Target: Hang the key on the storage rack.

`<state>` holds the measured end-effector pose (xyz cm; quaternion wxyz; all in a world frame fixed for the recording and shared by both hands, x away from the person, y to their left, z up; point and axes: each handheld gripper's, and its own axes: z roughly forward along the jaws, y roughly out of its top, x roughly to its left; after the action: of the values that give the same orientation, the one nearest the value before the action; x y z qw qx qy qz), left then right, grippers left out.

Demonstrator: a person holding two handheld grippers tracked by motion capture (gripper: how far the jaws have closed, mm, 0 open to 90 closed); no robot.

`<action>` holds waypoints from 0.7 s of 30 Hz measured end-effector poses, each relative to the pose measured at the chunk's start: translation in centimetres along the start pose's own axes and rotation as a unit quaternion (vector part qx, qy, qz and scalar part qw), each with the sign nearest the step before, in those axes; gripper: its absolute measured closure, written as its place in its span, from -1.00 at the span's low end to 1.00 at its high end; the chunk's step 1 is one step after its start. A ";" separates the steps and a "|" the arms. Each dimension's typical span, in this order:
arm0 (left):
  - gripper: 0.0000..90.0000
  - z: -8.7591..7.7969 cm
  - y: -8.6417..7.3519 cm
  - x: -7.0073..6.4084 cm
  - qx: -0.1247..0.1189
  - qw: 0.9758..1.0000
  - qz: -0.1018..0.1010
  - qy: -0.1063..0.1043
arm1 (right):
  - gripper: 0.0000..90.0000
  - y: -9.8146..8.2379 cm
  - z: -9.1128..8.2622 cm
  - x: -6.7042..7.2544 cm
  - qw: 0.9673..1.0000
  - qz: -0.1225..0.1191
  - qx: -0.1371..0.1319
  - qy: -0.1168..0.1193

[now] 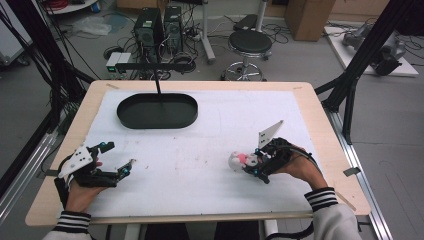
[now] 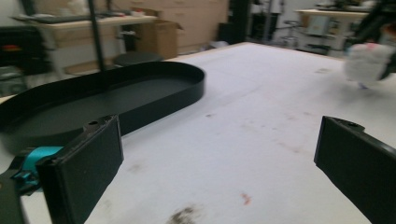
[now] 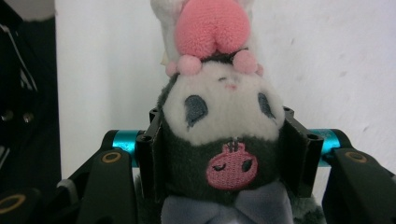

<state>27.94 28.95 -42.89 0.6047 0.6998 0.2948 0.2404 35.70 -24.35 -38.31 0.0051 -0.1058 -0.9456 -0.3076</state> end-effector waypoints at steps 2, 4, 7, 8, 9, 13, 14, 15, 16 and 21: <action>-0.96 0.3 0.9 0.1 0.006 1.000 0.002 -0.019 | -0.04 0.3 -0.2 -0.1 1.000 -0.003 -0.014 -0.001; -0.96 0.7 1.9 0.2 0.015 0.999 0.006 -0.034 | -0.04 0.6 -0.3 -0.1 1.000 -0.006 -0.024 -0.002; -0.96 1.4 3.6 0.4 0.025 0.998 0.012 -0.053 | -0.04 1.3 -0.6 0.0 0.999 -0.013 -0.035 -0.003; -0.96 1.6 4.0 0.3 0.029 0.998 0.013 -0.055 | -0.04 1.3 -0.6 0.0 0.999 -0.013 -0.035 -0.003; -0.96 2.0 4.6 0.3 0.035 0.998 0.015 -0.057 | -0.04 1.7 -0.7 0.0 0.999 -0.019 -0.040 -0.002; -0.96 3.1 5.8 0.2 0.053 0.996 0.027 -0.074 | -0.04 2.5 -1.0 0.2 0.998 -0.029 -0.046 -0.006; -0.96 3.4 6.1 0.1 0.057 0.995 0.027 -0.078 | -0.04 2.5 -1.0 0.2 0.998 -0.029 -0.046 -0.006; -0.96 3.8 6.5 0.0 0.060 0.994 0.029 -0.084 | -0.04 2.8 -1.1 0.2 0.998 -0.031 -0.049 -0.007; -0.96 4.1 6.8 -0.1 0.065 0.993 0.030 -0.089 | -0.04 3.1 -1.3 0.3 0.998 -0.034 -0.054 -0.008; -0.96 5.3 8.3 -0.7 0.083 0.989 0.045 -0.116 | -0.04 4.5 -1.5 0.7 0.997 -0.051 -0.056 -0.006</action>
<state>32.18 23.93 -35.47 0.5634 0.7830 0.2101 0.1592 35.85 -21.58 -34.41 -0.0224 -0.0599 -0.9309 -0.3595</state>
